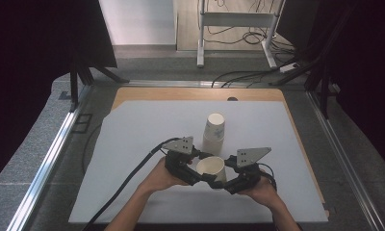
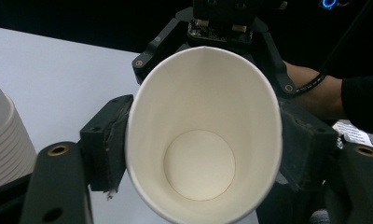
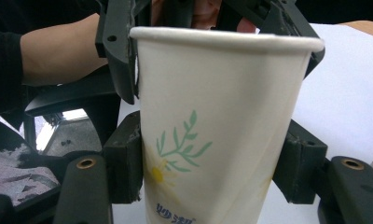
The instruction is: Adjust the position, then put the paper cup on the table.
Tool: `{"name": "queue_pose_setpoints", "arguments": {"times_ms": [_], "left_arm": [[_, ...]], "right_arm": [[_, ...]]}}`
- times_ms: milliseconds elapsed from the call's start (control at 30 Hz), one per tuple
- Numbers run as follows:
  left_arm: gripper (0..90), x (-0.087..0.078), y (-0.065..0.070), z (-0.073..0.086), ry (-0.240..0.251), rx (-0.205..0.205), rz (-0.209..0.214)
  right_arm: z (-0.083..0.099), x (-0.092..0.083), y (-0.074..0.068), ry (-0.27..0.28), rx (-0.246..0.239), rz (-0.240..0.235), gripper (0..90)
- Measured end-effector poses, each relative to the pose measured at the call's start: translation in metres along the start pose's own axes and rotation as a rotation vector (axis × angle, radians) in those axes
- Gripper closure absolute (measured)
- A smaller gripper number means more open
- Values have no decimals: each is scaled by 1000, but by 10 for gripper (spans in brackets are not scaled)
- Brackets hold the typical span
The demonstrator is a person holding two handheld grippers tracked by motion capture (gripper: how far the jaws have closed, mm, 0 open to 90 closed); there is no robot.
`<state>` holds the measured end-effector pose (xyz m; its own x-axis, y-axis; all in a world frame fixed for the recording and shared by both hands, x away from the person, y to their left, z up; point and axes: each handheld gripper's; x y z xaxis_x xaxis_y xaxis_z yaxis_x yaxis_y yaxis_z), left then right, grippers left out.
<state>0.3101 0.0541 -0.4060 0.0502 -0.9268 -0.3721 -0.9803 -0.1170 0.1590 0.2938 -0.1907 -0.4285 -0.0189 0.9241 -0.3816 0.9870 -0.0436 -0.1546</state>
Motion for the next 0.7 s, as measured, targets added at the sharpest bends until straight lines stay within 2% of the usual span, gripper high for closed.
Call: {"name": "queue_pose_setpoints", "arguments": {"times_ms": [167, 233, 267, 400, 533, 700], "left_arm": [[295, 1, 2, 0, -13, 10, -10], [295, 0, 2, -1, -17, 17, -19], [295, -1, 3, -1, -19, 21, -23], [295, -8, 3, -4, -37, 32, -56], [288, -14, 3, -6, -77, 48, -107], [288, -17, 3, -4, -123, 53, -172]], "right_arm": [[1, 1, 0, -12, 3, 1, 350], [1, 1, 0, -19, 2, 1, 312], [2, 2, 1, -23, 7, 17, 247], [6, 1, 4, -38, 31, 57, 151], [10, -9, 6, -43, 39, 90, 149], [16, -24, 8, -57, 50, 158, 142]]}}
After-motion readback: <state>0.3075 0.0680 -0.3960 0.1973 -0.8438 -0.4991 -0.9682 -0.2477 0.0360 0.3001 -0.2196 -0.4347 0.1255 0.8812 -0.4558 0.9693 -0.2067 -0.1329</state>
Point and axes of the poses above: each handheld gripper's, and its own axes: x roughly forward along the jaws, z roughly out of its underside, y roughly to its right, and after that the axes turned 5 degrees about -z, right-handed
